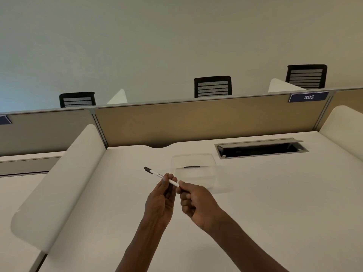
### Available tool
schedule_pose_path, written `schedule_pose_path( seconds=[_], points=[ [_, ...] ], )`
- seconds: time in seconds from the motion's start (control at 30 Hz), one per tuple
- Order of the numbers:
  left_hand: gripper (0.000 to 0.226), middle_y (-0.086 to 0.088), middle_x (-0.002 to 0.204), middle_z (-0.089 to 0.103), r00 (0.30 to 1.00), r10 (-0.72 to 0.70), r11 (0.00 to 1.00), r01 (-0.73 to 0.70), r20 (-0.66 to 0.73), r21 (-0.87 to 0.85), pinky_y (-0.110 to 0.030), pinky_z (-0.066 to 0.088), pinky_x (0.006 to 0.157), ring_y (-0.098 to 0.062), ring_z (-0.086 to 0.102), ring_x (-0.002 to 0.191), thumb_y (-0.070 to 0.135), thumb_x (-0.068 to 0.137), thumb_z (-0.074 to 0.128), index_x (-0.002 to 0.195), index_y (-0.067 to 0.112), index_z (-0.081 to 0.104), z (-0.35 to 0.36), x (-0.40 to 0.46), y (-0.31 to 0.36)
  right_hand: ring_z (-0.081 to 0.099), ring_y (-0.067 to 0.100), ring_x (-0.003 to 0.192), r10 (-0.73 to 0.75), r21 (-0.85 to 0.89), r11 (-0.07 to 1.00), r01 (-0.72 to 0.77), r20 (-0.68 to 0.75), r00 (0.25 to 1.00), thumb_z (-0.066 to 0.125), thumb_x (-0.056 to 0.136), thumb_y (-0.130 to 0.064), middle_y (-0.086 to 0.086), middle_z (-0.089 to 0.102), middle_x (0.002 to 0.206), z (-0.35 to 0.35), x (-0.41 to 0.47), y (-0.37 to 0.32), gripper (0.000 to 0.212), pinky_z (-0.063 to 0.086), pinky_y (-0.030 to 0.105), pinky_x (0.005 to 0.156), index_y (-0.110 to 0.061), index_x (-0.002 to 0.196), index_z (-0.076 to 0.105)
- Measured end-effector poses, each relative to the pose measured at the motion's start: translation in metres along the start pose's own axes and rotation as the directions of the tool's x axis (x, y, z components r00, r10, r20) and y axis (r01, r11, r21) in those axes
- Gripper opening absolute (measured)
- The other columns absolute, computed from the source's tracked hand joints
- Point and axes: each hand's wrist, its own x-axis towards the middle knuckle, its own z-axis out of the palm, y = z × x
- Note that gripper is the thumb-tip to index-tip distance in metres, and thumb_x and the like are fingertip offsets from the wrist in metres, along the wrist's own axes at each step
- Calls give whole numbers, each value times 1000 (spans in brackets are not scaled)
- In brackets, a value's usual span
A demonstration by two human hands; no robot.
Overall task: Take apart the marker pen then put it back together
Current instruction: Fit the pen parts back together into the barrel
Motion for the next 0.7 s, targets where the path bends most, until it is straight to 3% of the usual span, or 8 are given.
schedule_pose_path(
  seconds=[0.03,0.07,0.13,0.2,0.27,0.37,0.5,0.7],
  points=[
    [22,-13,87,72,1000,-16,1000,16,-7,-22,-27,61,65,-21,72,74,13,90,62,102,-3,71,2,0,-1,28,7,39,-170,-256,954,154,-41,985,57,93,-30,-4,39,48,0,0,0,39,27,21,37,-7,64,67],
    [22,-14,86,73,999,-37,998,36,-13,-45,-27,61,62,-20,73,73,13,88,63,97,-3,73,4,-1,-2,33,8,39,-361,-512,806,297,-27,932,56,94,-35,-3,44,47,-1,0,1,43,31,25,40,-6,64,68],
    [20,-14,86,76,996,-82,992,80,-23,-96,-27,62,60,-20,75,73,13,85,65,91,-3,76,7,-2,-5,42,11,43,-649,-859,289,423,150,746,50,97,-39,0,54,50,-3,4,4,48,40,33,48,-6,66,64],
    [22,-15,88,77,992,-122,984,116,-37,-139,-30,63,61,-21,77,76,13,91,63,99,-4,74,9,-3,-7,46,14,47,-771,-916,-135,377,336,541,50,99,-36,2,55,54,-7,6,6,44,42,32,47,-9,65,58],
    [25,-15,91,78,986,-156,978,147,-57,-146,-31,64,67,-21,77,78,16,93,61,106,-3,70,11,-2,-8,50,14,49,-808,-864,-311,395,460,369,58,96,-28,3,58,59,-13,9,8,31,42,26,45,-10,71,62],
    [26,-18,91,77,970,-230,968,220,-78,-123,-30,64,62,-22,76,71,19,89,67,103,-3,71,15,-4,-7,63,13,68,-797,-784,-307,539,522,305,67,90,-21,4,69,80,-19,15,10,17,50,19,60,-7,98,71],
    [23,-19,85,77,951,-300,954,297,-73,-44,-28,59,47,-22,76,63,16,86,72,98,-3,70,17,-6,-4,61,12,74,-837,-758,-156,634,442,323,71,87,-17,4,67,83,-23,24,6,14,50,18,63,-7,97,73],
    [39,-14,104,77,985,-172,923,162,-2,350,-29,62,71,-24,76,93,37,94,62,110,2,69,2,1,-18,55,4,75,-875,-776,-77,626,353,331,68,89,-14,-2,65,88,-30,26,-7,4,40,7,67,-12,93,69]
  ],
)
